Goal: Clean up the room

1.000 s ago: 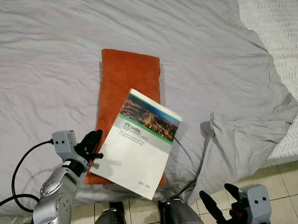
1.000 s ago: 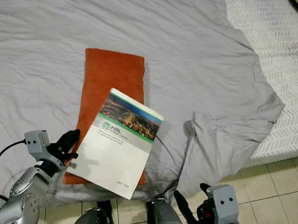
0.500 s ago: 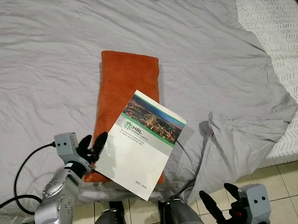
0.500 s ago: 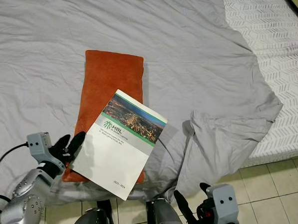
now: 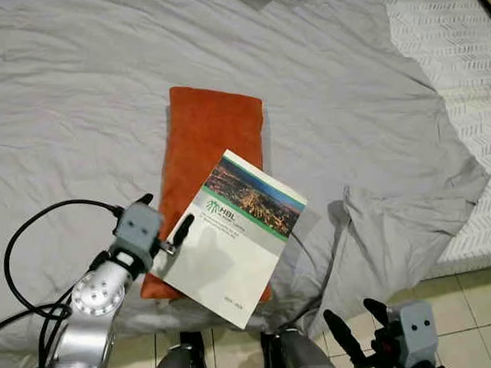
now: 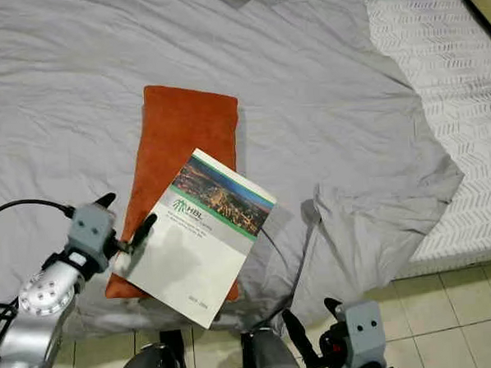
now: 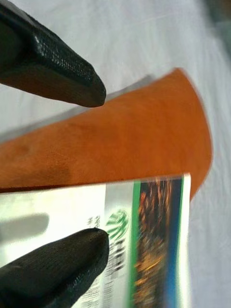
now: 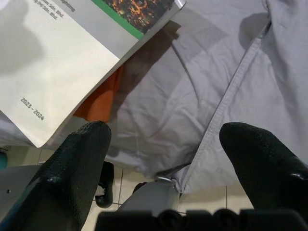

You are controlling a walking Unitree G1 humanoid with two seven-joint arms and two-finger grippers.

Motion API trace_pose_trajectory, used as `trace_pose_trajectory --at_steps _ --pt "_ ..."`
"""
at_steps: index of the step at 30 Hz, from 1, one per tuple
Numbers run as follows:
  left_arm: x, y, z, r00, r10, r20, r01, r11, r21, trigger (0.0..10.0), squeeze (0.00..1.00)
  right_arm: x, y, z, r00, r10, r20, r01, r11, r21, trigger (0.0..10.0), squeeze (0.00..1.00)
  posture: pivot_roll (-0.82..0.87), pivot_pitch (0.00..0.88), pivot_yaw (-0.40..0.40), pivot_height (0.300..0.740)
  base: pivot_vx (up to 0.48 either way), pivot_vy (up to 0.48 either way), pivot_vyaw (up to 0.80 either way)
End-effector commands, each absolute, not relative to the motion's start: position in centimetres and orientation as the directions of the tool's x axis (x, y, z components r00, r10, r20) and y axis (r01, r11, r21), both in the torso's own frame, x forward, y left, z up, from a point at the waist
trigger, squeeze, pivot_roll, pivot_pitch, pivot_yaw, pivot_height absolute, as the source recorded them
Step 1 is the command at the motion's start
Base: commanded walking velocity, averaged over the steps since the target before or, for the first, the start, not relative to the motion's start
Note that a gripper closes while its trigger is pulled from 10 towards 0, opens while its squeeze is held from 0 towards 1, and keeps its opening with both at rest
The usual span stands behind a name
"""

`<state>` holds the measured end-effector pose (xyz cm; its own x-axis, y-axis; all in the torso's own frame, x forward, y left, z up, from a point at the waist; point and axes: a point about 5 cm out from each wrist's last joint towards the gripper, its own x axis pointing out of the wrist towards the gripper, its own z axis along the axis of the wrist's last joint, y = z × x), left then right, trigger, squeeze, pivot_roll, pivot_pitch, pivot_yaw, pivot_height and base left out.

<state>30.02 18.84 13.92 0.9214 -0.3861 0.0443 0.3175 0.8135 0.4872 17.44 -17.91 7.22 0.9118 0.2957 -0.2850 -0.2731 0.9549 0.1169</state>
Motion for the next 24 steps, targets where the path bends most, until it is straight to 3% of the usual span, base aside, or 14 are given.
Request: trace_pose_trajectory --at_steps 1,12,16,17,18,19,24 --pt "28.9 17.9 12.5 0.905 -0.424 0.027 0.336 0.753 0.565 10.0 1.00 16.9 -18.0 6.2 0.902 0.285 -0.324 -0.258 0.958 0.124 10.0 0.00 -0.15 0.384 -0.099 0.740 0.000 0.000 0.00" --pt "29.2 19.5 9.6 0.958 -0.284 0.029 0.219 0.797 0.563 10.0 1.00 17.6 -17.7 6.1 0.910 0.284 -0.302 -0.259 0.958 0.121 10.0 0.00 -0.16 0.365 -0.102 0.740 0.000 0.000 0.00" --pt "29.8 20.1 8.7 0.972 -0.236 -0.016 0.215 0.855 0.471 10.0 1.00 17.4 -17.8 6.0 0.910 0.281 -0.305 -0.257 0.959 0.118 10.0 0.00 -0.16 0.367 -0.107 0.740 0.000 0.000 0.00" --pt "30.0 20.2 8.4 0.975 -0.219 -0.030 0.211 0.884 0.417 10.0 0.14 17.4 -17.8 5.9 0.909 0.281 -0.307 -0.257 0.959 0.118 10.0 0.00 -0.16 0.367 -0.107 0.740 0.000 0.000 0.00" --pt "30.0 20.2 8.4 0.975 -0.219 -0.030 0.211 0.884 0.417 10.0 0.14 17.4 -17.8 5.9 0.909 0.281 -0.307 -0.257 0.959 0.118 10.0 0.00 -0.16 0.367 -0.107 0.740 0.000 0.000 0.00" --pt "30.4 20.3 8.0 0.980 -0.194 -0.048 0.199 0.921 0.335 10.0 0.00 17.3 -17.8 5.9 0.909 0.282 -0.308 -0.257 0.959 0.118 10.0 0.00 -0.16 0.369 -0.110 0.740 0.000 0.000 0.00" --pt "31.1 19.9 6.7 0.981 -0.172 -0.090 0.189 0.950 0.247 10.0 0.00 17.2 -17.9 6.0 0.907 0.283 -0.311 -0.260 0.959 0.116 10.0 0.00 -0.17 0.375 -0.116 0.740 0.000 0.000 0.00"
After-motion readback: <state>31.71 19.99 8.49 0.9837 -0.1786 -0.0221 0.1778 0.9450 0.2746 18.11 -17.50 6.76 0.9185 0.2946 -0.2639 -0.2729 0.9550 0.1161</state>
